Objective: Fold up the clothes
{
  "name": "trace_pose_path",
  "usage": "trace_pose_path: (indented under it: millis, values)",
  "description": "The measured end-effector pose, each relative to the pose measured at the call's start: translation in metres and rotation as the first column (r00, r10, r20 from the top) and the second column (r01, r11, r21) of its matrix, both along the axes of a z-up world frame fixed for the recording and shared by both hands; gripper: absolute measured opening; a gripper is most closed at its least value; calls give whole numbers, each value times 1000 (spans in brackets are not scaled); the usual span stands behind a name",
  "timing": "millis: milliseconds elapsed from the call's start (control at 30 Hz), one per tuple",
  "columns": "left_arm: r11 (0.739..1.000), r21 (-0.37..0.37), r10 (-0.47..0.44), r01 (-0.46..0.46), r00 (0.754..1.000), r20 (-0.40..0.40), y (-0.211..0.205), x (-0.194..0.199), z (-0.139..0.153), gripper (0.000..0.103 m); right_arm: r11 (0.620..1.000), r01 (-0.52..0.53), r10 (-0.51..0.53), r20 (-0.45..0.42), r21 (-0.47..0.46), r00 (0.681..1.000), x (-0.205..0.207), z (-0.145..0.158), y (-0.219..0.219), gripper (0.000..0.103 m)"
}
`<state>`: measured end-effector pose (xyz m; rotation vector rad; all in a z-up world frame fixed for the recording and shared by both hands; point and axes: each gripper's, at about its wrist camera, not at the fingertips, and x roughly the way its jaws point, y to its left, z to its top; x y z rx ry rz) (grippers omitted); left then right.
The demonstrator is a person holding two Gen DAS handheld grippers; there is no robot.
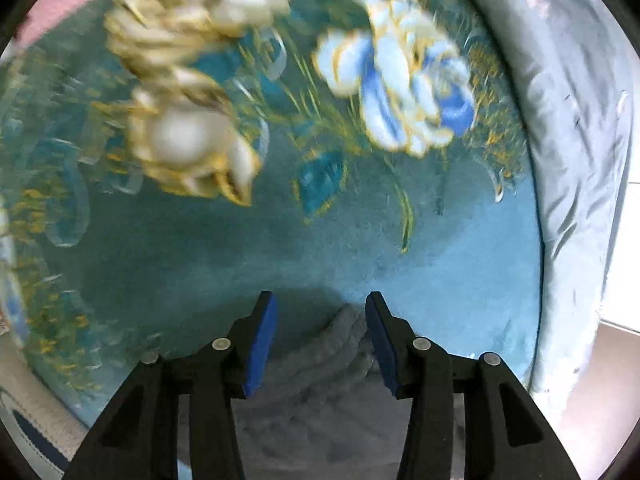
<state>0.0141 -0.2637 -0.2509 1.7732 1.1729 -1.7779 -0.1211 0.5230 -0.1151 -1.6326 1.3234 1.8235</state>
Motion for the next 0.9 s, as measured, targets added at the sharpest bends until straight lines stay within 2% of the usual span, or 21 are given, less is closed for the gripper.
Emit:
trace_pose_path:
  millis: [100, 233, 467, 567, 600, 633, 700, 800, 867, 900]
  values:
    - [995, 91, -50, 51, 999, -9, 4, -7, -16, 48, 1000, -25, 25, 20, 17, 999, -3, -3, 1, 5]
    - [971, 210, -115, 118, 993, -27, 9, -17, -38, 47, 998, -47, 46, 38, 31, 998, -1, -4, 4, 5]
    - [890, 396, -218, 228, 973, -71, 17, -34, -75, 41, 995, -81, 78, 61, 62, 995, 0, -5, 1, 5]
    - [904, 375, -200, 203, 979, -49, 15, -33, -79, 30, 994, -87, 82, 67, 70, 994, -2, -5, -1, 5]
    - [910, 364, -191, 199, 980, -60, 15, -32, -77, 22, 994, -88, 83, 69, 72, 994, -3, -5, -2, 5]
    - [914, 347, -186, 210, 977, -102, 16, -31, -69, 17, 993, -89, 84, 69, 72, 994, -3, -5, -3, 5]
    - [923, 312, -176, 228, 967, -185, 19, -28, -54, 15, 993, -93, 88, 69, 72, 994, -4, -5, -4, 5]
    - [934, 256, -165, 249, 937, -308, 22, -25, -31, 8, 991, -109, 104, 76, 72, 992, -5, -6, -5, 5]
    - [942, 218, -160, 256, 912, -378, 24, -22, -17, 8, 990, -118, 112, 82, 71, 990, -6, -7, -6, 5]
    - [947, 200, -157, 251, 907, -390, 24, -22, -13, 8, 991, -118, 112, 83, 68, 990, -7, -7, -6, 5]
